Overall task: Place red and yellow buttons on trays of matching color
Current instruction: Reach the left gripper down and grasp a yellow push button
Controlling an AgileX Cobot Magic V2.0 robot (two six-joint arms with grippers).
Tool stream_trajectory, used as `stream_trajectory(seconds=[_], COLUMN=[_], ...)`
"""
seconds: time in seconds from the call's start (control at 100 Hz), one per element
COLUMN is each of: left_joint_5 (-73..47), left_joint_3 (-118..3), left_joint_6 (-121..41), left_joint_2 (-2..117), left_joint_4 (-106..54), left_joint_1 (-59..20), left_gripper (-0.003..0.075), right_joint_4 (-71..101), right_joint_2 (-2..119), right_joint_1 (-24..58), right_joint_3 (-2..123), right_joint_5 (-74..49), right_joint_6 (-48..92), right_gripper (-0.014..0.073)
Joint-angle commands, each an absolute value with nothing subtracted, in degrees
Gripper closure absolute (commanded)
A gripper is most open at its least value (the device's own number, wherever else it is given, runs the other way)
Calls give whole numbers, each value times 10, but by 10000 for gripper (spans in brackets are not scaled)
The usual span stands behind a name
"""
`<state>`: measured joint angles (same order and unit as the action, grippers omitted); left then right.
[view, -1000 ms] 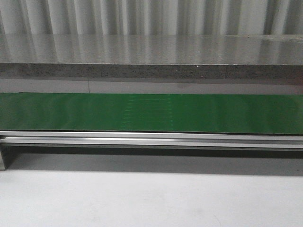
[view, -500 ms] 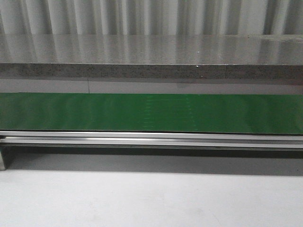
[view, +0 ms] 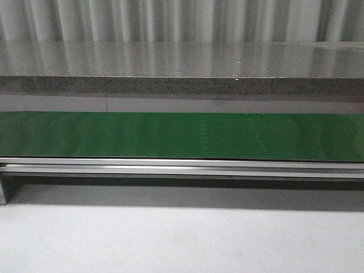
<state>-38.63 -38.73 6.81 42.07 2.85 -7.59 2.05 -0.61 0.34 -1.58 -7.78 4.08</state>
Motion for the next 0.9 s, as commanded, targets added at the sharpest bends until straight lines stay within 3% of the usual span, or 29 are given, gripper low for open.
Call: stream_trajectory(seconds=[0.0,0.5,0.89], left_joint_5=[-348,-526,-527], left_joint_3=[-420,-499,-522], left_joint_6=[97,101,88], left_joint_2=[447,591,724], left_joint_4=[41,34,26], left_joint_1=[-59,152,187], left_gripper=[207,207,207], right_joint_4=[17,17,17], right_joint_2=[-15,-15,-15], right_joint_1=[4,4,4], right_joint_3=[-4,-4,-4], right_joint_5=[-36,-36,-36], right_joint_6=[43,43,43], right_gripper=[660,660,660])
